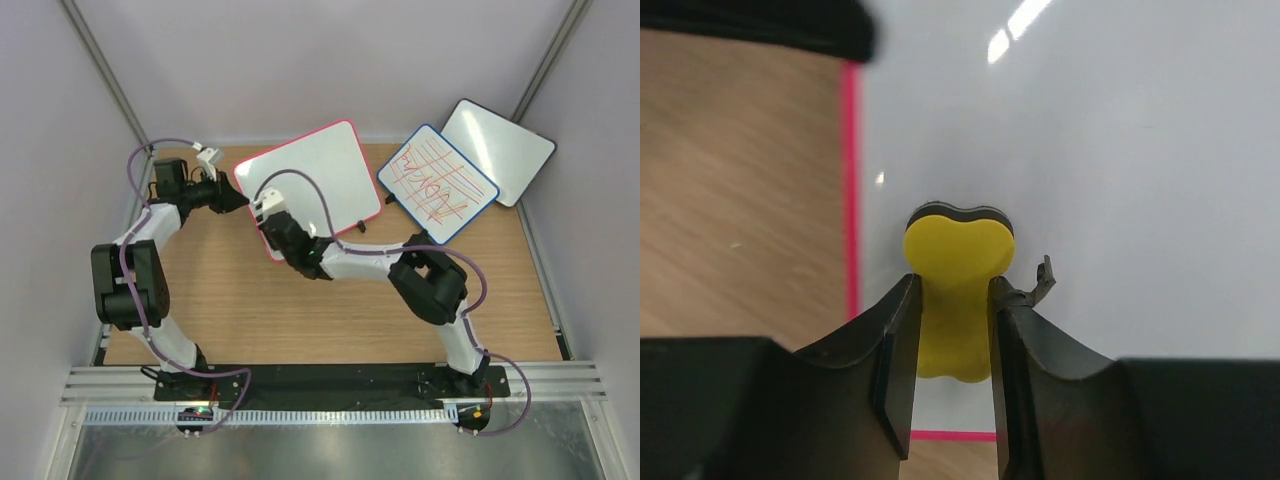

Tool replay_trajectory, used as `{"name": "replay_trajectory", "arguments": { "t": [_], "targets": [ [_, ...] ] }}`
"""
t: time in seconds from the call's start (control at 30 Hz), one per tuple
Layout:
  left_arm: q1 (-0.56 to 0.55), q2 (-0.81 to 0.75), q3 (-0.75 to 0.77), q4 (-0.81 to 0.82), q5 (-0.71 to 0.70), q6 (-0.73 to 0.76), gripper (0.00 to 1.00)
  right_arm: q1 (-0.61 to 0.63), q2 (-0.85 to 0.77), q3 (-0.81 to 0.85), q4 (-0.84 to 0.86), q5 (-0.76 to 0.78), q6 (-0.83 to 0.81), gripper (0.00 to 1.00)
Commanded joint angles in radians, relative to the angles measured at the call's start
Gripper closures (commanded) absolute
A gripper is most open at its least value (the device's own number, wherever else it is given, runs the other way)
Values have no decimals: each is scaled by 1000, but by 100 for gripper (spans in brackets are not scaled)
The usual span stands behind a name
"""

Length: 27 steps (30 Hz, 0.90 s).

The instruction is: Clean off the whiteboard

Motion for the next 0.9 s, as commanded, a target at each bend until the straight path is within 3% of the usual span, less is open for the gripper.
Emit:
{"name": "replay_trajectory", "arguments": {
  "t": [0.0, 0.17, 0.33, 0.73, 0.87],
  "targets": [
    [-40, -36, 2, 12, 19, 60, 100, 60, 76, 110, -34, -65, -21, 99],
    [-40, -44, -1, 11, 19, 59, 100, 60, 113, 215, -67, -55, -47, 99],
    [-42, -46, -1, 8, 16, 67, 100, 41, 108, 211, -79, -7, -44, 99],
    [-40, -36, 12, 3, 11, 70, 100, -15, -19, -155, -88, 88, 84, 99],
    [-42, -39, 10, 3, 9, 71, 100, -72, -85, -204, -85, 91, 114, 99]
  ]
}}
